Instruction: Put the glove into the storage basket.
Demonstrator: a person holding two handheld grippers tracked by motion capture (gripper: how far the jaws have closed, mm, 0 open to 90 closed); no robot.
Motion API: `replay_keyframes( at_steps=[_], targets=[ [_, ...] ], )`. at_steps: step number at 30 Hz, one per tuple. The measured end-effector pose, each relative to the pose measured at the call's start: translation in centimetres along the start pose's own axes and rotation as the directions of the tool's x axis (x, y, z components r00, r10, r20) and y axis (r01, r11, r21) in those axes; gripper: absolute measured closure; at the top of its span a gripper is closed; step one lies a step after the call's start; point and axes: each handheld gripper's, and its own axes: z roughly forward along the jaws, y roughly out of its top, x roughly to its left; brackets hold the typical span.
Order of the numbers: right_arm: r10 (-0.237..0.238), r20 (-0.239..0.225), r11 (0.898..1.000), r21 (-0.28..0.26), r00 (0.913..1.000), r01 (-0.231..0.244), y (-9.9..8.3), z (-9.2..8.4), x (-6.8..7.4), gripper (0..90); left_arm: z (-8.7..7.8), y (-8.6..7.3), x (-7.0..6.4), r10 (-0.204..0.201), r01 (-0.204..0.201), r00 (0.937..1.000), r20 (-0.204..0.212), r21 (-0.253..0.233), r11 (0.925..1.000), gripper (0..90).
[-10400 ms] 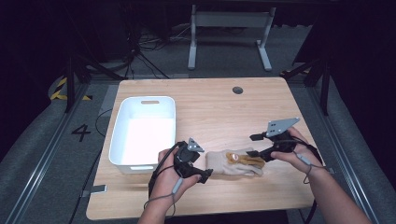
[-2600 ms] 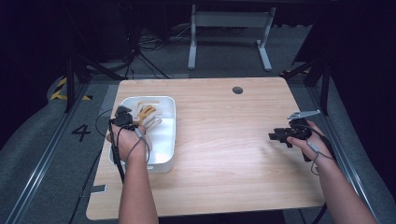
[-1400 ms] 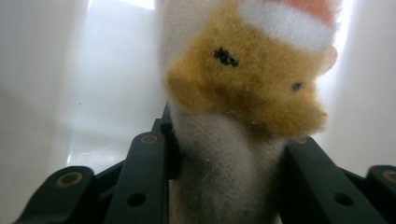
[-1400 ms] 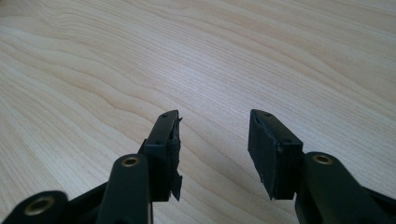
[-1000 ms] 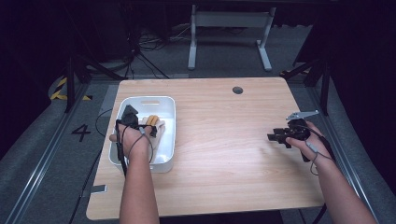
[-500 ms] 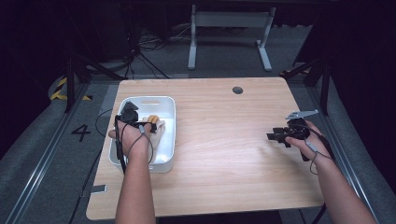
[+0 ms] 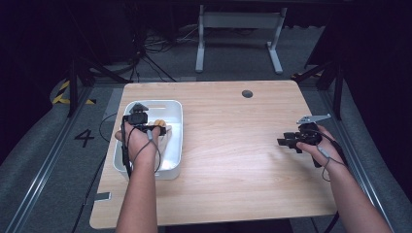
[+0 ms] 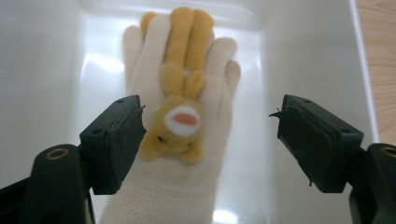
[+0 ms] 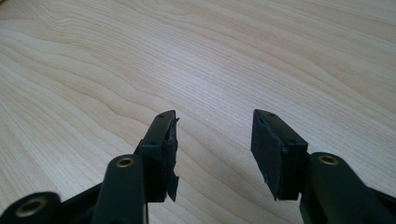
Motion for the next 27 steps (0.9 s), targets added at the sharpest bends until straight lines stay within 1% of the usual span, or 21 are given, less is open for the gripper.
replay_keyframes(
  at_steps=[1,2,4,5,6,7,11,12,13,14,15,16,17,18,20,21,22,24,25,26,27],
  targets=[
    [-0.005,-0.001,1.0,-0.003,1.0,0.005,0.0,0.0,0.0,51.8,-0.4,0.0,-0.4,0.026,-0.026,0.9995,0.018,-0.021,0.9995,23.7],
    [-0.005,-0.001,1.0,-0.003,1.0,0.005,0.0,0.0,0.0,51.8,-0.4,0.0,-0.4,0.026,-0.026,0.9995,0.018,-0.021,0.9995,23.7],
    [-0.013,-0.006,1.0,-0.009,0.9999,0.013,0.0,-0.1,0.0,51.8,-1.0,-0.2,-1.3,0.076,-0.075,0.9956,0.054,-0.036,0.9966,23.7],
    [-0.011,-0.007,1.0,-0.013,0.9999,0.011,0.0,-0.1,0.0,51.8,-1.2,-0.4,-1.6,0.089,-0.086,0.9939,0.065,-0.041,0.9954,23.7],
    [-0.012,-0.008,1.0,-0.014,0.9999,0.011,0.1,-0.2,0.0,51.8,-1.2,-0.4,-1.6,0.089,-0.086,0.9939,0.065,-0.041,0.9954,23.8],
    [-0.012,-0.009,1.0,-0.016,0.9999,0.012,0.1,-0.3,-0.1,51.9,-1.6,-0.6,-2.3,0.114,-0.11,0.9895,0.089,-0.057,0.9924,23.9],
    [-0.024,-0.021,1.0,-0.02,0.9995,0.024,0.0,-0.4,-0.1,51.9,-2.5,-1.2,-3.7,0.185,-0.177,0.974,0.13,-0.075,0.9814,23.9],
    [-0.024,-0.02,0.999,-0.021,0.9995,0.024,0.0,-0.5,0.0,51.9,-2.5,-1.2,-3.7,0.185,-0.177,0.974,0.13,-0.075,0.9814,23.9],
    [-0.029,-0.027,0.999,-0.02,0.9992,0.028,0.0,-0.5,-0.1,51.9,-3.0,-1.6,-4.5,0.217,-0.205,0.9639,0.154,-0.09,0.9746,23.9],
    [-0.029,-0.027,0.999,-0.02,0.9992,0.028,0.0,-0.5,-0.1,51.9,-3.0,-1.6,-4.5,0.217,-0.205,0.9639,0.154,-0.09,0.9746,23.9],
    [-0.031,-0.028,0.999,-0.023,0.9991,0.031,0.0,-0.6,-0.1,51.9,-3.4,-1.9,-5.0,0.252,-0.237,0.9518,0.175,-0.101,0.9662,23.9],
    [-0.03,-0.032,0.999,-0.028,0.999,0.029,-0.1,-0.8,-0.1,51.8,-3.6,-2.1,-5.3,0.266,-0.25,0.9468,0.182,-0.104,0.9626,23.9],
    [-0.031,-0.03,0.999,-0.032,0.9991,0.03,-0.1,-1.0,-0.1,51.8,-4.0,-2.5,-5.9,0.302,-0.284,0.9328,0.197,-0.116,0.9519,23.9],
    [-0.031,-0.03,0.999,-0.032,0.9991,0.03,-0.1,-1.0,-0.1,51.8,-4.0,-2.5,-5.9,0.302,-0.284,0.9328,0.197,-0.116,0.9519,23.8],
    [-0.03,-0.031,0.999,-0.04,0.9991,0.029,-0.2,-1.3,-0.2,51.6,-4.3,-3.1,-6.6,0.346,-0.324,0.9154,0.205,-0.134,0.9364,23.9],
    [-0.03,-0.027,0.999,-0.042,0.9992,0.029,-0.3,-1.5,-0.3,51.6,-4.6,-3.5,-7.1,0.399,-0.374,0.8962,0.195,-0.15,0.9151,25.0],
    [-0.03,-0.028,0.999,-0.043,0.9992,0.029,-0.4,-1.6,-0.3,51.4,-4.7,-3.8,-7.5,0.429,-0.403,0.8831,0.189,-0.162,0.9006,25.3],
    [-0.03,-0.026,0.999,-0.045,0.9992,0.029,-0.6,-1.9,-0.4,51.2,-4.7,-4.3,-7.9,0.464,-0.435,0.8638,0.196,-0.173,0.8835,25.2],
    [-0.03,-0.026,0.999,-0.045,0.9992,0.029,-0.7,-2.0,-0.4,51.2,-4.7,-4.5,-8.1,0.478,-0.448,0.8521,0.213,-0.175,0.8767,25.2],
    [-0.032,-0.025,0.998,-0.046,0.9992,0.031,-0.9,-2.1,-0.4,51.2,-4.7,-4.7,-8.3,0.482,-0.448,0.8444,0.235,-0.182,0.8751,25.2],
    [-0.04,-0.027,0.998,-0.048,0.9989,0.038,-1.0,-2.3,-0.5,51.2,-4.7,-4.9,-8.4,0.494,-0.458,0.8312,0.256,-0.188,0.8687,25.4]
  ],
)
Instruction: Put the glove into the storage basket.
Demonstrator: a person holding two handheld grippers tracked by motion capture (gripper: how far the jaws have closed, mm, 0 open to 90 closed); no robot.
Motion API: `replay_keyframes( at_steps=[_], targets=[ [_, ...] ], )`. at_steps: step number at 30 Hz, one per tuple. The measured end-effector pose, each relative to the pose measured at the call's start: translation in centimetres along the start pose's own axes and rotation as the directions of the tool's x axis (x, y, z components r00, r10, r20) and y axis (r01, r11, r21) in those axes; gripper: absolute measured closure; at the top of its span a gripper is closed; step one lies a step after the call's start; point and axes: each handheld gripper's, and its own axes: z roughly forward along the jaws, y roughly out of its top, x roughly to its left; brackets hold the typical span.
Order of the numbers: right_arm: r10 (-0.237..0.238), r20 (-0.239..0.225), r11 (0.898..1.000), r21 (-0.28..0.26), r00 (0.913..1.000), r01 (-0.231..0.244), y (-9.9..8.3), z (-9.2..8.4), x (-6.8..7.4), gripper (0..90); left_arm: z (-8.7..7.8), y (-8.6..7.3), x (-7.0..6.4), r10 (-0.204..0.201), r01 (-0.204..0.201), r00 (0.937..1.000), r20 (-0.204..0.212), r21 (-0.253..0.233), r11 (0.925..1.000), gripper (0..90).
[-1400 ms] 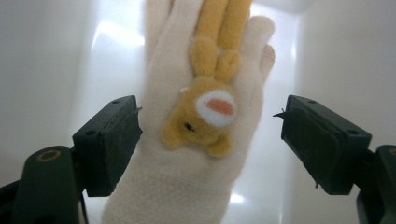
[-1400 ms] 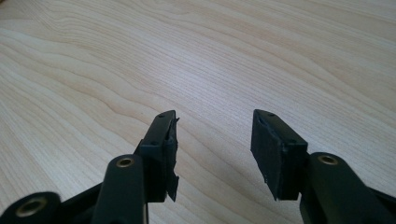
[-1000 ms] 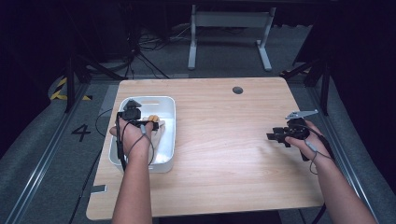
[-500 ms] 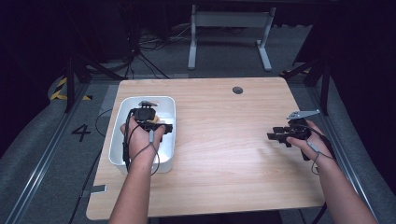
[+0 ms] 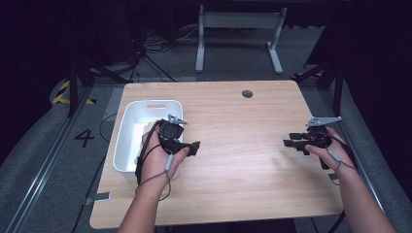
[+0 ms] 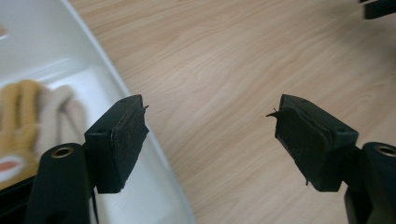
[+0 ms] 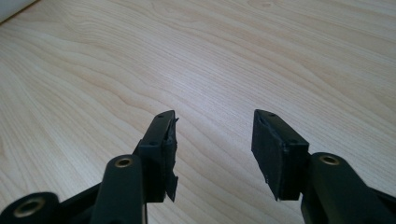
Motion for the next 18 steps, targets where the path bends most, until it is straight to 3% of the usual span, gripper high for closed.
replay_keyframes(
  at_steps=[1,2,4,9,15,18],
  targets=[
    [-0.001,-0.002,1.0,0.001,1.0,0.001,-0.1,-0.2,0.0,50.9,0.0,0.0,0.0,0.0,0.0,1.0,0.0,0.0,1.0,26.0],
    [-0.007,-0.001,1.0,-0.002,1.0,0.007,-0.2,-0.3,0.0,50.9,0.1,-0.2,-0.6,0.015,-0.015,0.9992,0.036,-0.01,0.9998,26.5],
    [-0.009,-0.002,1.0,0.001,1.0,0.009,-0.3,-0.4,0.1,50.6,0.2,-0.3,-0.9,0.022,-0.022,0.9985,0.051,-0.02,0.9996,26.4],
    [-0.034,-0.023,0.999,0.002,0.9991,0.034,-0.6,-1.2,0.2,48.2,1.1,-0.9,-3.2,0.091,-0.091,0.9863,0.137,-0.004,0.9958,25.2],
    [-0.059,-0.022,0.998,0.001,0.998,0.059,-0.7,-1.1,0.1,45.8,2.5,-1.8,-4.9,0.117,-0.126,0.975,0.189,0.036,0.9914,24.2],
    [-0.077,-0.038,0.997,0.013,0.9963,0.077,-0.7,-0.9,0.1,45.0,4.3,-2.5,-5.6,0.155,-0.169,0.9633,0.219,0.046,0.9846,24.5]
  ],
)
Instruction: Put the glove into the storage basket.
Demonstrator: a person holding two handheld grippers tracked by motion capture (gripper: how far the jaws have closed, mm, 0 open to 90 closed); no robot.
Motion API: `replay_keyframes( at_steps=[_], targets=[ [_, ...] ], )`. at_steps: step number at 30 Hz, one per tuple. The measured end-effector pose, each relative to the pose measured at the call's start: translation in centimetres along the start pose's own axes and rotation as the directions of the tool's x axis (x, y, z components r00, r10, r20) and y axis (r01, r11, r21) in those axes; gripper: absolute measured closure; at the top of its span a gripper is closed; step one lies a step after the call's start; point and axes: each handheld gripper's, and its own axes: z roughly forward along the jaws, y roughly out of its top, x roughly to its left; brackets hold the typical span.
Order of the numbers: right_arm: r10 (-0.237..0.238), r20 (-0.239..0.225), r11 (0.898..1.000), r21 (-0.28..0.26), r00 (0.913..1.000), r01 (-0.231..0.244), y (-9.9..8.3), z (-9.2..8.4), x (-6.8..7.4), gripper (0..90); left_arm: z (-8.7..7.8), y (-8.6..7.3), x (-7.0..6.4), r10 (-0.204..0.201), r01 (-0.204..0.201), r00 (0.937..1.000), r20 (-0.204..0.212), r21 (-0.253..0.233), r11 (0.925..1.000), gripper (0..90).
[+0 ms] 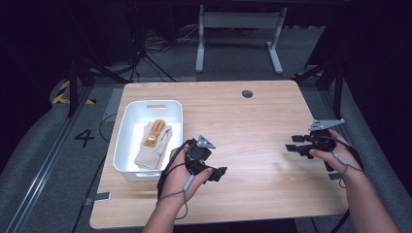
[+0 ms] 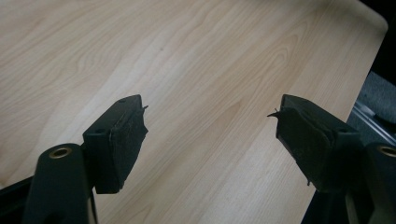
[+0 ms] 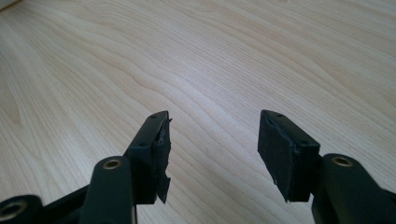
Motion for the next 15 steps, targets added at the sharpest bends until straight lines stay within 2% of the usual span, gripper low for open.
replay_keyframes(
  at_steps=[1,2,3,4,6,10,13,15],
  targets=[
    [0.0,0.0,1.0,0.0,1.0,0.0,0.0,0.0,0.0,45.0,0.0,0.0,0.0,0.0,0.0,1.0,0.0,0.0,1.0,24.6],
    [-0.005,-0.002,1.0,-0.001,1.0,0.005,0.0,0.0,0.0,44.9,1.0,-0.3,-0.2,0.025,-0.025,0.9996,-0.015,0.013,0.9996,25.1],
    [-0.005,-0.002,1.0,-0.001,1.0,0.005,0.0,0.0,0.0,44.9,1.0,-0.3,-0.2,0.025,-0.025,0.9996,-0.015,0.013,0.9996,25.5],
    [-0.006,-0.005,1.0,-0.003,1.0,0.006,0.0,0.0,0.0,44.9,1.9,-0.6,-0.3,0.049,-0.049,0.998,-0.04,0.022,0.9986,25.7],
    [-0.014,-0.005,1.0,-0.004,0.9999,0.014,0.0,0.0,-0.1,44.8,2.8,-1.0,-0.5,0.064,-0.062,0.9969,-0.046,0.042,0.9972,25.8],
    [-0.023,0.009,1.0,-0.011,0.9997,0.023,-0.1,0.0,-0.3,44.9,4.0,-1.8,-0.2,0.054,-0.052,0.998,-0.032,0.061,0.9967,25.8],
    [-0.017,0.0,1.0,-0.006,0.9999,0.017,-0.2,0.1,-0.4,44.8,4.7,-2.5,0.2,0.052,-0.049,0.9977,-0.044,0.07,0.9963,25.8],
    [-0.018,-0.001,1.0,0.002,0.9998,0.018,-0.3,0.4,-0.4,44.8,5.5,-3.3,0.3,0.046,-0.041,0.9965,-0.07,0.074,0.9964,26.0]
  ],
)
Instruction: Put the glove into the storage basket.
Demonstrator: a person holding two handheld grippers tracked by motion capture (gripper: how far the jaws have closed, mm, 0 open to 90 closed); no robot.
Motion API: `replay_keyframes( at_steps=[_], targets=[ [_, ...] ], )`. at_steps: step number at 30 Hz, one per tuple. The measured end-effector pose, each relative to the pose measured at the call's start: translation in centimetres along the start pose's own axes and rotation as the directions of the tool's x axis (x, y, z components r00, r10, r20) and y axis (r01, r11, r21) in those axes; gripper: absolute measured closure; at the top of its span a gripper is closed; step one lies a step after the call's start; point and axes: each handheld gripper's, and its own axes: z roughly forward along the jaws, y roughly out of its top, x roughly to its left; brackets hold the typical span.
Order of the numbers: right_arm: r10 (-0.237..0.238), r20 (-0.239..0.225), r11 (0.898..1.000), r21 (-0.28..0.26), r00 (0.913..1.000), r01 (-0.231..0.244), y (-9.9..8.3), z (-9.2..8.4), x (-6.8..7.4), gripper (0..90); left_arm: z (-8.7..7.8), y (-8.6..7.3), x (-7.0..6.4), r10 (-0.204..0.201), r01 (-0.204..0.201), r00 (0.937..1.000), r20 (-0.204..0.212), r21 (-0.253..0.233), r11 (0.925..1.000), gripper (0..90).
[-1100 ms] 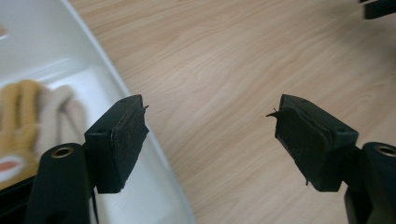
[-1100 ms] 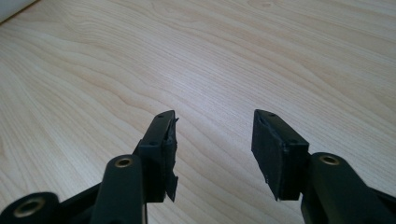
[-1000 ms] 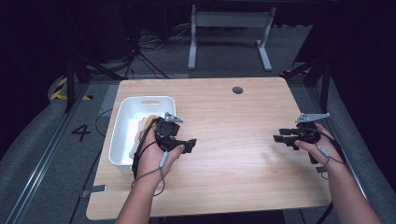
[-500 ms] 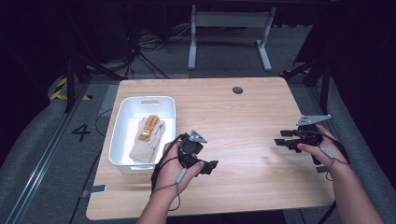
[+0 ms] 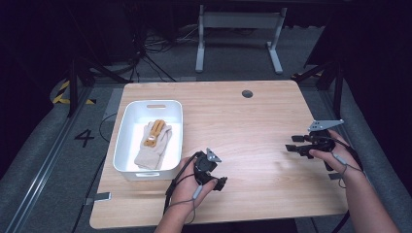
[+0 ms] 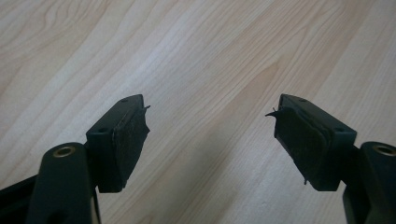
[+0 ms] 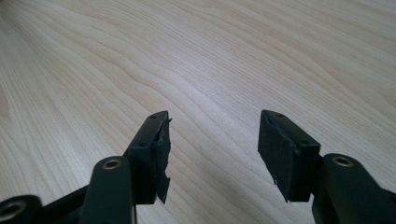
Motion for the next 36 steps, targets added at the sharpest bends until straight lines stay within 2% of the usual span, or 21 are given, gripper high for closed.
replay_keyframes(
  at_steps=[2,6,10,13,22,29,36],
  targets=[
    [-0.001,-0.001,1.0,0.002,1.0,0.001,0.0,0.1,0.0,44.8,0.3,-0.3,-0.1,0.008,-0.008,1.0,-0.001,0.007,0.9999,26.0],
    [-0.008,-0.002,1.0,0.017,1.0,0.008,-0.1,0.4,0.0,44.9,1.2,-1.5,-0.3,-0.02,0.02,0.9997,0.016,0.003,0.9998,25.7],
    [-0.022,-0.003,1.0,0.011,0.9998,0.022,-0.1,0.5,0.1,45.3,1.4,-1.8,-0.2,-0.025,0.025,0.9996,0.007,0.004,0.9997,25.2],
    [-0.025,-0.005,1.0,0.014,0.9997,0.025,-0.1,0.5,0.1,45.3,1.6,-1.7,-0.3,0.012,-0.012,0.9995,-0.029,0.024,0.9997,24.4],
    [-0.03,-0.007,0.999,0.029,0.9995,0.03,-0.2,0.9,0.1,45.2,2.1,-1.6,-0.7,0.049,-0.048,0.9985,-0.024,0.062,0.9969,19.6],
    [-0.037,-0.009,0.999,0.036,0.9993,0.037,-0.1,1.2,0.3,45.0,1.9,-1.7,-0.6,0.041,-0.04,0.9989,-0.02,0.059,0.9975,19.8],
    [-0.043,-0.016,0.998,0.035,0.999,0.043,0.1,1.4,0.4,44.6,1.2,-1.6,-0.5,0.003,-0.003,1.0,0.004,0.013,0.9999,18.8]
  ],
)
